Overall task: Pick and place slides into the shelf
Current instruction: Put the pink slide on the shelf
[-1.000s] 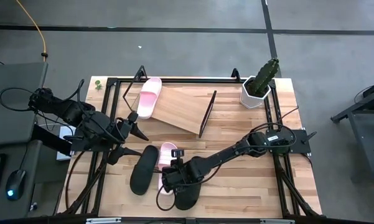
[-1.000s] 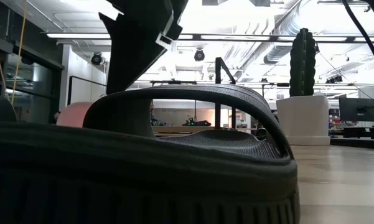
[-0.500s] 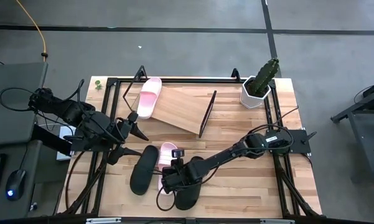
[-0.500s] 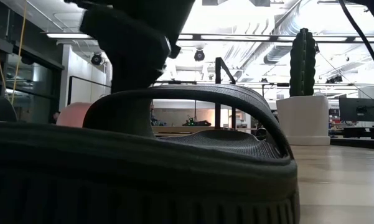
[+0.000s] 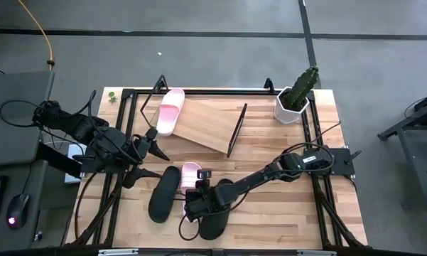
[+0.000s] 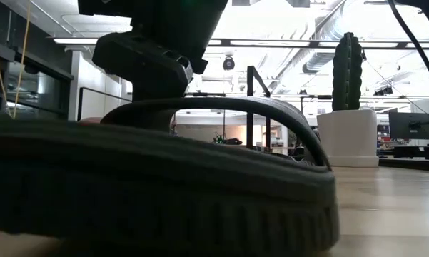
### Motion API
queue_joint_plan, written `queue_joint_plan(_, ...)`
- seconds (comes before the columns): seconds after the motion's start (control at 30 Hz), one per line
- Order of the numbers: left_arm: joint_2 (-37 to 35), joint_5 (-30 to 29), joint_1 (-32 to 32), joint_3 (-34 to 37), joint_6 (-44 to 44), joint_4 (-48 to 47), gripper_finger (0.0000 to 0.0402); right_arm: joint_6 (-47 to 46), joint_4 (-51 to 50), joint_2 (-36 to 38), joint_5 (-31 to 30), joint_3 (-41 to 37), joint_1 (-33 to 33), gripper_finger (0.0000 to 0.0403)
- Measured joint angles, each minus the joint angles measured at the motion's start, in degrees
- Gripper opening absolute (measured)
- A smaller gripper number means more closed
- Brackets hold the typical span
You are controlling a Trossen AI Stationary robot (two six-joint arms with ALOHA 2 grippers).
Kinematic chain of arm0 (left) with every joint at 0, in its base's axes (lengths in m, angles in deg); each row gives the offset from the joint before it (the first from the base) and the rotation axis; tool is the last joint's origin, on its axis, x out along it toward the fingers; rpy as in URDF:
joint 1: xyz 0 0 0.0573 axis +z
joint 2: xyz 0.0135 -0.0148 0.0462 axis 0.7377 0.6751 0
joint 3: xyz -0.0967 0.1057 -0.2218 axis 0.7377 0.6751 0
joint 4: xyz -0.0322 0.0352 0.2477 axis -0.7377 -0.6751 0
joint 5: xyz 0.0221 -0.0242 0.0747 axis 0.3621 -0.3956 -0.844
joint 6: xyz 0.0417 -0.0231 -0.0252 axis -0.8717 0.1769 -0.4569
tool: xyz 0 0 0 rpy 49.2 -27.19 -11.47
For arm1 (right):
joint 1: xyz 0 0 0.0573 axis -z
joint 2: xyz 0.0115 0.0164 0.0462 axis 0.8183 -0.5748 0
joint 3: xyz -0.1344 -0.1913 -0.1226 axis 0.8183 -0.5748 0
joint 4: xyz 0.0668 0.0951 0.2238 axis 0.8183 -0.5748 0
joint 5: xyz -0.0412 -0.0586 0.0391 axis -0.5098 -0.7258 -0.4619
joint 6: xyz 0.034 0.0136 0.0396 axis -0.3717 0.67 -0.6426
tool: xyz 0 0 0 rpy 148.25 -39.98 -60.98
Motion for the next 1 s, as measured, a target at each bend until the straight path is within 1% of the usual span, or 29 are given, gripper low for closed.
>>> queue_joint_plan(0.37, 0.0, 0.0, 0.0, 0.0, 0.0, 0.0, 0.0264, -1.4, -0.1, 0.0, 0.0, 0.0, 0.1, 0.0083)
queue_joint_plan(0.47, 0.0, 0.0, 0.0, 0.0, 0.0, 0.0, 0.0264, -2.6, -0.5, 0.0, -0.5, 0.0, 0.1, 0.0063)
queue_joint_plan(0.6, 0.0, 0.0, 0.0, 0.0, 0.0, 0.0, 0.0264, -2.8, -0.6, 0.0, -0.4, 0.0, 0.1, 0.0014)
queue_joint_plan(0.63, 0.0, 0.0, 0.0, 0.0, 0.0, 0.0, 0.0264, -2.8, -0.6, 0.0, -0.3, 0.0, 0.1, 0.0008)
queue_joint_plan(0.77, 0.0, 0.0, 0.0, 0.0, 0.0, 0.0, 0.0264, -3.4, -0.6, 0.0, -0.5, 0.0, 0.1, 0.0013)
queue_joint_plan(0.87, 0.0, 0.0, 0.0, 0.0, 0.0, 0.0, 0.0264, -2.7, -0.6, 0.0, -0.9, 0.0, 0.1, 0.0004)
queue_joint_plan(1.0, 0.0, 0.0, 0.0, 0.0, 0.0, 0.0, 0.0264, -2.4, -0.8, 0.0, -1.7, 0.0, 0.1, 0.0003)
